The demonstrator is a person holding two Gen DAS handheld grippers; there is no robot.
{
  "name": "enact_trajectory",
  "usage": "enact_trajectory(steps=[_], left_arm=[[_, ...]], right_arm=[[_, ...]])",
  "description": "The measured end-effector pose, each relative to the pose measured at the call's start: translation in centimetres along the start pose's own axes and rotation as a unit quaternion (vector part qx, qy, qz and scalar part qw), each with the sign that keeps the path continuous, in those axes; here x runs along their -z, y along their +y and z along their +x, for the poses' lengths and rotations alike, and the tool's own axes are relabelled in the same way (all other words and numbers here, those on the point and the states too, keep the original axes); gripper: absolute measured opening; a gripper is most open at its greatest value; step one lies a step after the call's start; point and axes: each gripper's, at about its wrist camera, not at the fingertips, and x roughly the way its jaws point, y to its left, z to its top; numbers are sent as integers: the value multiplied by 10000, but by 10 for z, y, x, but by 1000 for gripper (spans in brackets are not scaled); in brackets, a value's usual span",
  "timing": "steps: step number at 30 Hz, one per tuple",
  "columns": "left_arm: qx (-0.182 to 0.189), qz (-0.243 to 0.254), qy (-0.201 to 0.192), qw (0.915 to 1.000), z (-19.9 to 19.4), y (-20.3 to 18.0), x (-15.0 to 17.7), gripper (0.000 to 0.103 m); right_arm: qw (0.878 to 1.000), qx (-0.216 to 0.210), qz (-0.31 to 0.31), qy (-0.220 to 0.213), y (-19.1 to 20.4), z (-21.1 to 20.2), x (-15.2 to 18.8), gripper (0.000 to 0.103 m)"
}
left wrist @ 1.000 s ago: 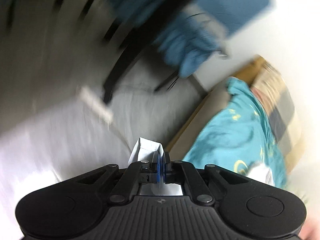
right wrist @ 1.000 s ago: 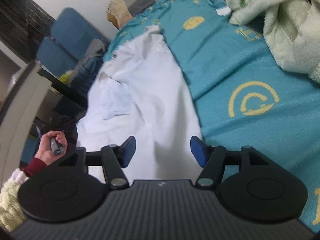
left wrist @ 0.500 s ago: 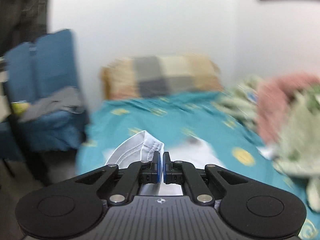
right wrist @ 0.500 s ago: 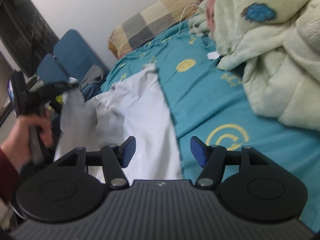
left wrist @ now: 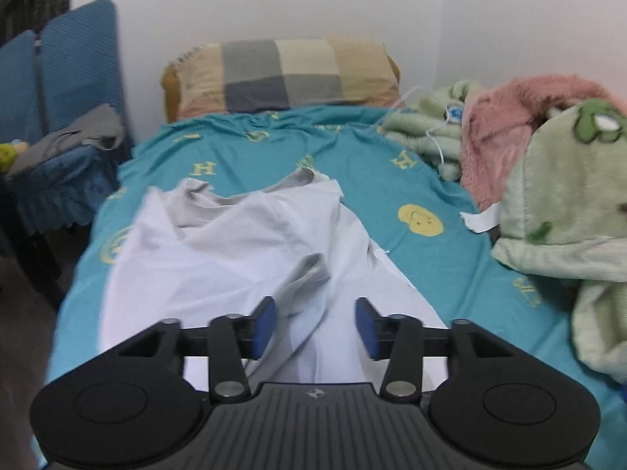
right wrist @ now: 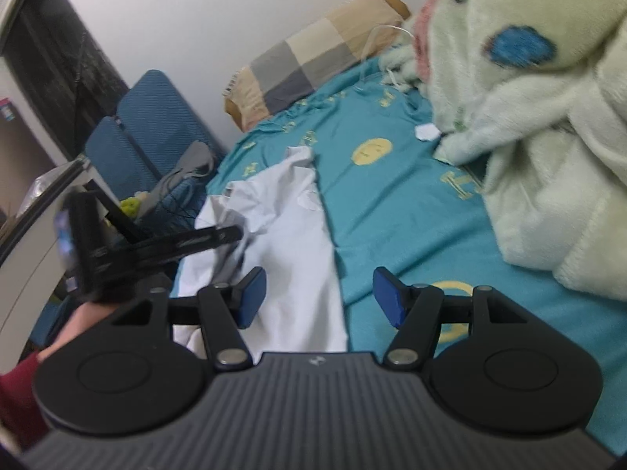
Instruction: Fold clothes
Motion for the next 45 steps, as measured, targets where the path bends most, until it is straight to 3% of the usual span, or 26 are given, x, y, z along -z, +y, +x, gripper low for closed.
enact_trajectory(steps=[3, 6, 11, 17, 24, 31, 34, 37, 38, 40, 42, 45], left_arm=[[-121, -91, -108, 9998, -67, -9, 14, 64], [-270, -302, -173, 9990, -133, -13, 34, 81], [-302, -646, -311, 9970, -210, -13, 60, 89], [-337, -520, -597, 9963, -242, 6, 74, 97], [-504, -906, -816, 9913, -250, 61, 82, 97], [-584, -2118, -880, 9716, -254, 124, 96, 97], [-634, -2431, -956, 9632, -257, 143, 100, 97], [-676, -2573, -901, 9598, -256, 154, 104, 97], [-681, -2596, -885, 9592, -255, 157, 105, 97], [-654, -2626, -837, 9591, -253, 158, 105, 97], [-610, -2654, -814, 9588, -253, 159, 106, 97], [-554, -2664, -771, 9592, -251, 156, 107, 97]], right_arm=[[9995, -138, -255, -100, 11, -4, 2, 64], [9981, -297, -516, -177, 22, -11, 6, 64], [9930, -545, -1021, -219, 40, -27, 17, 63], [9885, -818, -1271, 30, 60, -31, 33, 63], [9736, -873, -2071, 404, 117, 16, 35, 63], [9423, -1005, -3129, 642, 191, 119, 43, 60], [9202, -973, -3708, 795, 216, 164, 56, 58], [8903, -822, -4353, 1053, 232, 200, 76, 58], [8799, -734, -4545, 1173, 235, 211, 83, 52], [8723, -482, -4692, 1292, 236, 227, 90, 35], [8882, -305, -4435, 1164, 234, 231, 81, 10], [9169, -150, -3877, 930, 229, 234, 59, 7]])
